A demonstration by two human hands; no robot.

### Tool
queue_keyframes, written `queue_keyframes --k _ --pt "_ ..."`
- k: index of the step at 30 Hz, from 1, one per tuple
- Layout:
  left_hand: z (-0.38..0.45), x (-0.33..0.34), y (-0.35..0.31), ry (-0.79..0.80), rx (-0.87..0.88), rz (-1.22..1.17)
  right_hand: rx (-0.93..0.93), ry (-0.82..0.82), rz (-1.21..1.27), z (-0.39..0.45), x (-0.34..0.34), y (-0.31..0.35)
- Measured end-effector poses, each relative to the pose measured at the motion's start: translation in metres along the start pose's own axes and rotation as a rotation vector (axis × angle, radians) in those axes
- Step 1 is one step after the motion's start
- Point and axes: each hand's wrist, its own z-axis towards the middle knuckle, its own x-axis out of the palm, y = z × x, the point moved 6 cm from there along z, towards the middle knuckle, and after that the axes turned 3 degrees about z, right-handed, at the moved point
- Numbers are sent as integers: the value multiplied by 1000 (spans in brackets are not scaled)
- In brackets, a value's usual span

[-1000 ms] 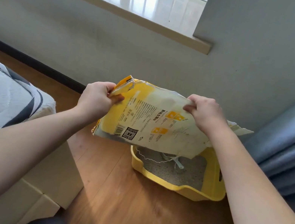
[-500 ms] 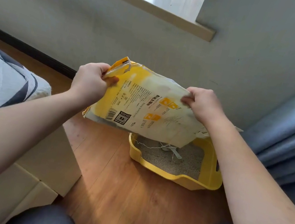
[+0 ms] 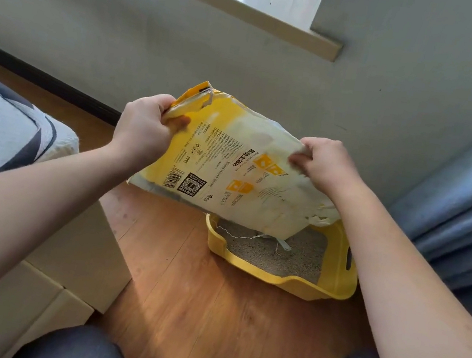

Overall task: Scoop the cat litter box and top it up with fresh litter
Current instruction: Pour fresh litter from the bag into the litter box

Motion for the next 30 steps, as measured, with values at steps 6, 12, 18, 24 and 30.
queue_keyframes --k 6,12,18,24,30 --pt "-1 -2 -3 -17 28 -5 -12 40 19 -5 7 2" --pt "-1 -3 -1 -40 11 -1 -37 16 23 -2 9 6" --pt "-2 -5 -3 -79 14 27 -35 47 53 -2 15 8" --pt "-1 -6 -4 -81 11 34 -29 66 64 -4 17 10" --pt "-3 -3 -6 -68 8 34 -22 68 55 -5 13 8"
